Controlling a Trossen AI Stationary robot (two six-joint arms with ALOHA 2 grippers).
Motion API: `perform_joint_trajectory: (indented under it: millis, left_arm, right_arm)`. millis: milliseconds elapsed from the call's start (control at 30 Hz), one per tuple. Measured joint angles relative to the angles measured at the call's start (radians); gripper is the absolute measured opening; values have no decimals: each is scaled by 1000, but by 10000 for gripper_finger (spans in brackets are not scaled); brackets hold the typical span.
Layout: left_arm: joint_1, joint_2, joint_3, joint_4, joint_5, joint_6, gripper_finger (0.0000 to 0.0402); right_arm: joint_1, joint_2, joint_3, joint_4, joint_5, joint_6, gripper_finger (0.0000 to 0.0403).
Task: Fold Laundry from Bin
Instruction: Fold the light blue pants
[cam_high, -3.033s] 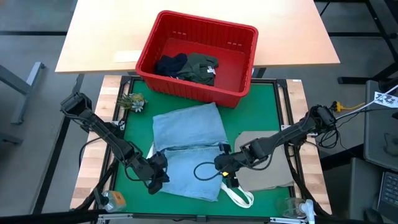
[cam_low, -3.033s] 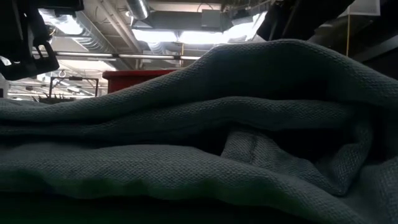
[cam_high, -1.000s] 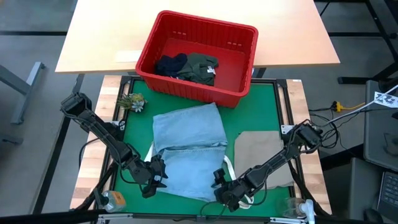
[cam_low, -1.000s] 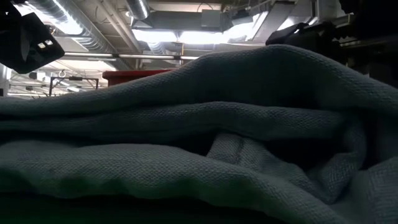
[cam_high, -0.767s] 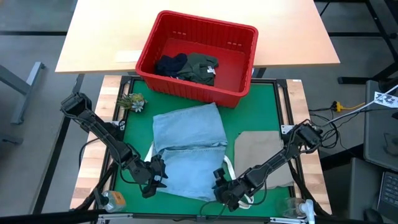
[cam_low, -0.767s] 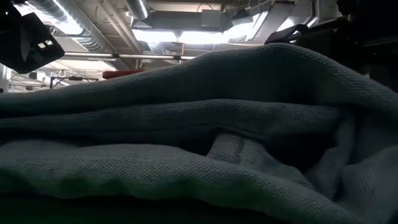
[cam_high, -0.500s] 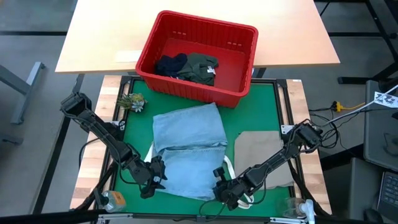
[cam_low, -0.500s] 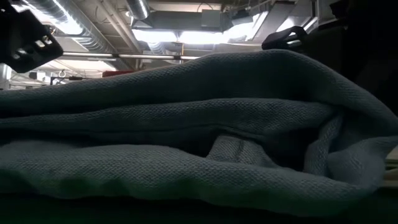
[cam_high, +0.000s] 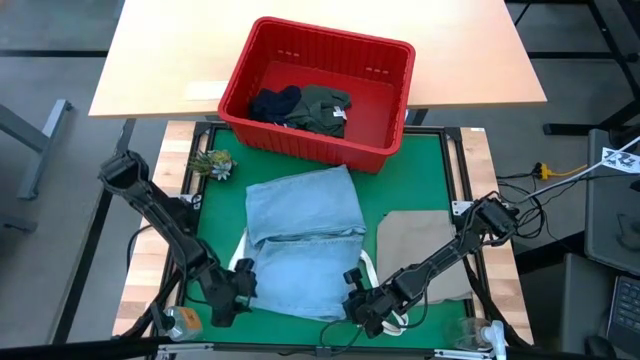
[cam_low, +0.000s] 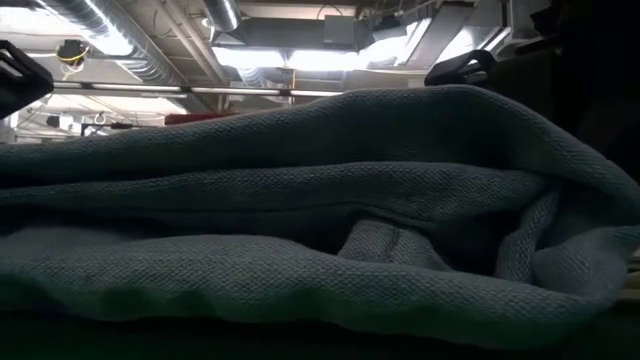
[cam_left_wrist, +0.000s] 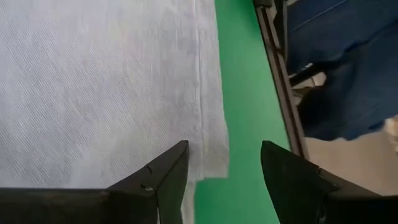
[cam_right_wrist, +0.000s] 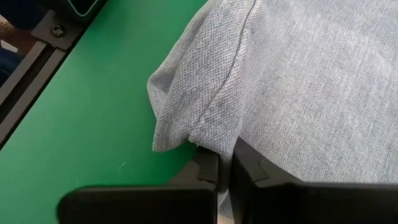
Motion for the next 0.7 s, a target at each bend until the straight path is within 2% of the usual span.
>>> perform_joint_trajectory:
  millis: [300,400,533,700]
  left_arm:
    - [-39,127,0,61,-32,169,195]
    - [-43,166,1,64,-76,203,195]
    - [-43,196,1,62,-141,224,195]
    - [-45,228,3,55,-159,227,195]
  right_arm:
    - [0,0,0,-10,-6,67,21]
    - [0,0,0,-16,-6,91,16]
    - [0,0,0,-20,-6,105,12]
    - [0,0,0,-21,-6,106,17]
